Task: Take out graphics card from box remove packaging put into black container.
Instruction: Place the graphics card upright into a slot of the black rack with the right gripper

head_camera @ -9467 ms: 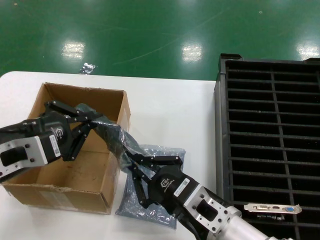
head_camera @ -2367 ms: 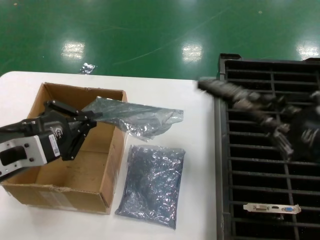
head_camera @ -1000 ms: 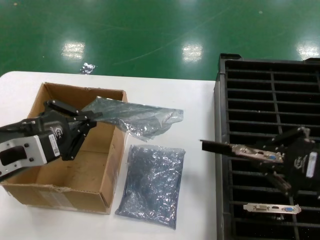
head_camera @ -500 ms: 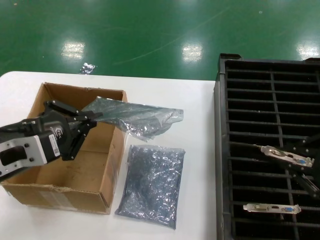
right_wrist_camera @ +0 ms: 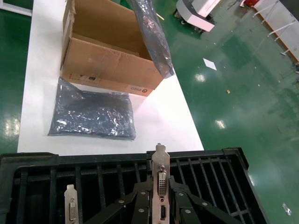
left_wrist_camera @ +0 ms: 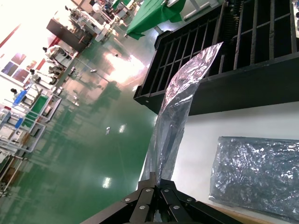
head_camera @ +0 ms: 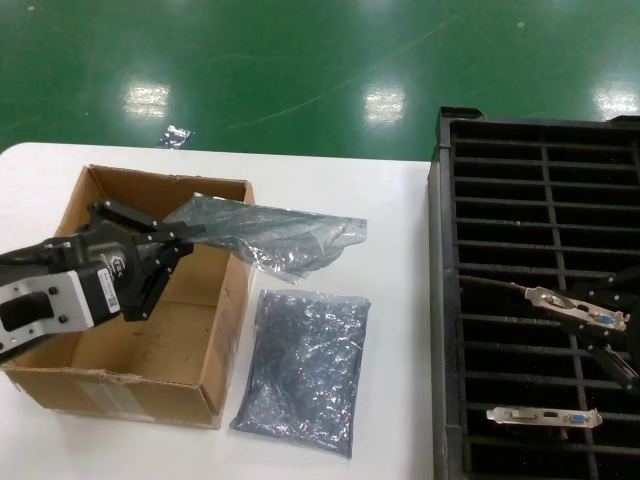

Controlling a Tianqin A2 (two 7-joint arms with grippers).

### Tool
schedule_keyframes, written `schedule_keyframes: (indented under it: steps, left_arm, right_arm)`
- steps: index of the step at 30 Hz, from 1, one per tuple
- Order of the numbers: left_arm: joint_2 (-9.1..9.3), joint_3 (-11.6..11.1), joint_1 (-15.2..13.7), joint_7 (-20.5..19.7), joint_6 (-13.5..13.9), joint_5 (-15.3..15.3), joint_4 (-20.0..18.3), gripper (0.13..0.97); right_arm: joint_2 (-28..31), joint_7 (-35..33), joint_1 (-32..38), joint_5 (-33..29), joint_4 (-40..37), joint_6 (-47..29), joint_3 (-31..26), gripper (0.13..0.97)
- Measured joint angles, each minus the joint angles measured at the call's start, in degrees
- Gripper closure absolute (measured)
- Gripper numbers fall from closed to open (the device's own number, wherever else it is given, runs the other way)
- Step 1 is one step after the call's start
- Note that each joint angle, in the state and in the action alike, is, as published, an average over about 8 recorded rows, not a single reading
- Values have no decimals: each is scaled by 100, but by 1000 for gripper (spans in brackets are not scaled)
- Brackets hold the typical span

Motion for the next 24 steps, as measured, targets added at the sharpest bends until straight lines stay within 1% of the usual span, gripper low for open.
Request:
schedule_keyframes:
  steps: [19,24]
  left_arm:
    - [0,0,0,0,0,0,0,958]
    - [0,0,0,0,0,0,0,958]
  right_arm:
    - [-1,-4,0,0,-1,1,-1,906]
    - [6,-112,41,-5,-2,-47,-29,906]
